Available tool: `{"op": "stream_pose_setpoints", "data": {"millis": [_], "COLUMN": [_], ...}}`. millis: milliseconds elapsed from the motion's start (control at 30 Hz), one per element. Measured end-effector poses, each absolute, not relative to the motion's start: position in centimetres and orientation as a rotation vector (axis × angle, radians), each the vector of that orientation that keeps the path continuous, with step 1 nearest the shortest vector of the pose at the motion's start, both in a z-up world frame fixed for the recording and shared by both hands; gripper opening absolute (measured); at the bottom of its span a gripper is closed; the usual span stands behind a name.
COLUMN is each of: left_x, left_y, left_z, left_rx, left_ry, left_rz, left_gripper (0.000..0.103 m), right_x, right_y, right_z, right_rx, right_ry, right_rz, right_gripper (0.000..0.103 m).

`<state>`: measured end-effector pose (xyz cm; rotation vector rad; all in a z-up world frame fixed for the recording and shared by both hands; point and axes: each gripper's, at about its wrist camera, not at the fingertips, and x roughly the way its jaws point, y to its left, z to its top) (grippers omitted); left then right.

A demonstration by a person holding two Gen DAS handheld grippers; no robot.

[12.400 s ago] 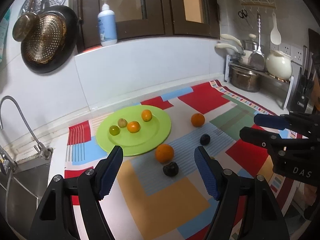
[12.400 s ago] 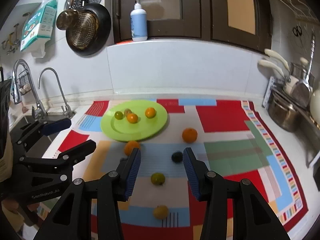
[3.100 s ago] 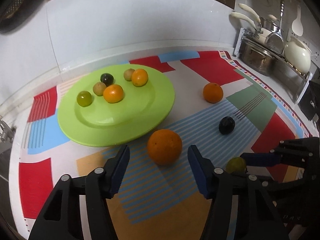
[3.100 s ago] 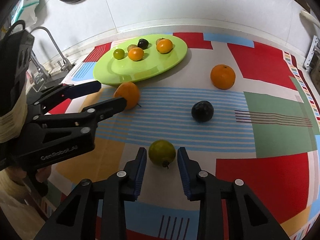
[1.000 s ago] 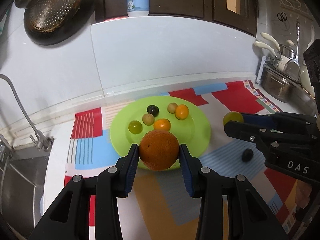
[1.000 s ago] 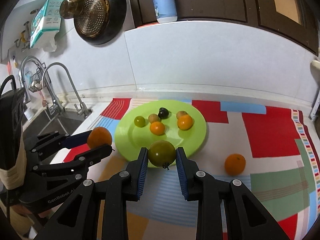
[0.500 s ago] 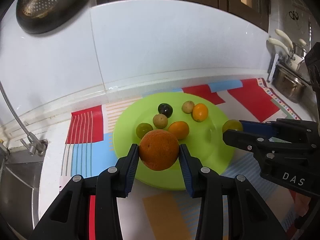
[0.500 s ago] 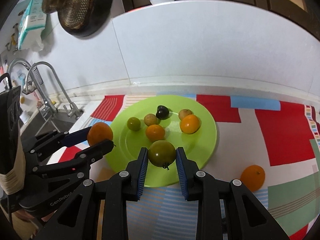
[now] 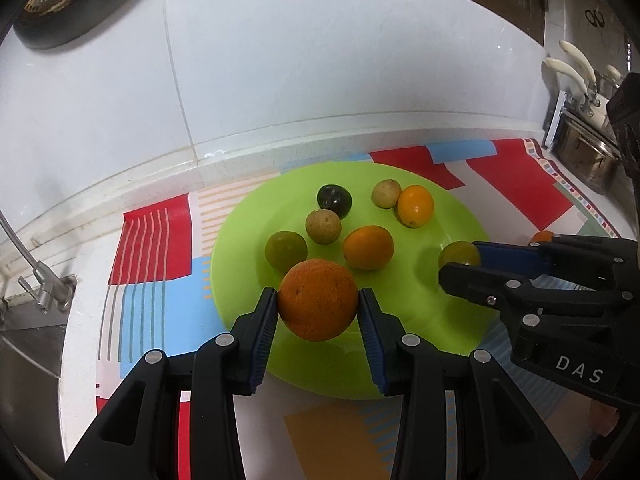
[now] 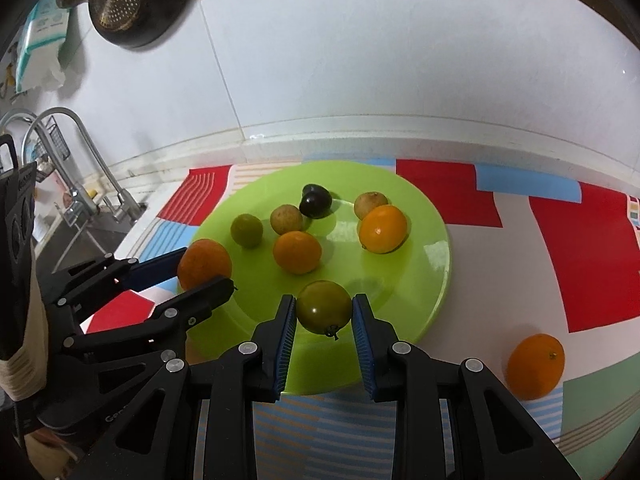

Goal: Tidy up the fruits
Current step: 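Carry the large orange in the left tool over the plate while the right tool carries the lime, then open the left tool onto the plate while the right tool releases the lime there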

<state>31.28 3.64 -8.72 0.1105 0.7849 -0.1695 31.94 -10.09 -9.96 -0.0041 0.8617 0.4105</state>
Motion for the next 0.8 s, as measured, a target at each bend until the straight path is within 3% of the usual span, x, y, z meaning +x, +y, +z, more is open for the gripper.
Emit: {"op": "stream_pose_setpoints", "data": {"millis": [133, 533, 800], "left_x": [31.1, 28.2, 25.6], "left_y": [3.6, 3.2, 1.7], "left_z": [-8.3, -5.7, -2.8], "left_rx": [0.123, 0.134, 0.134], "left_ry": [0.762, 0.713, 0.655], "left_rz": [-0.154, -0.145, -0.187], "left_gripper": [0.052, 0.056, 0.066], "right_x": [31.9, 29.1, 26.0], "right_y": [-10.3, -11.8, -13.8], "right_z": [-9.9, -6.8, -3.8], "right_rx": [-0.012, -0.01, -0.02], "right_ry": [0.856, 0.778, 0.702], "right_rz": [0.382, 0.362, 0.333], "right_gripper": [0.034, 0.036, 0.036]}}
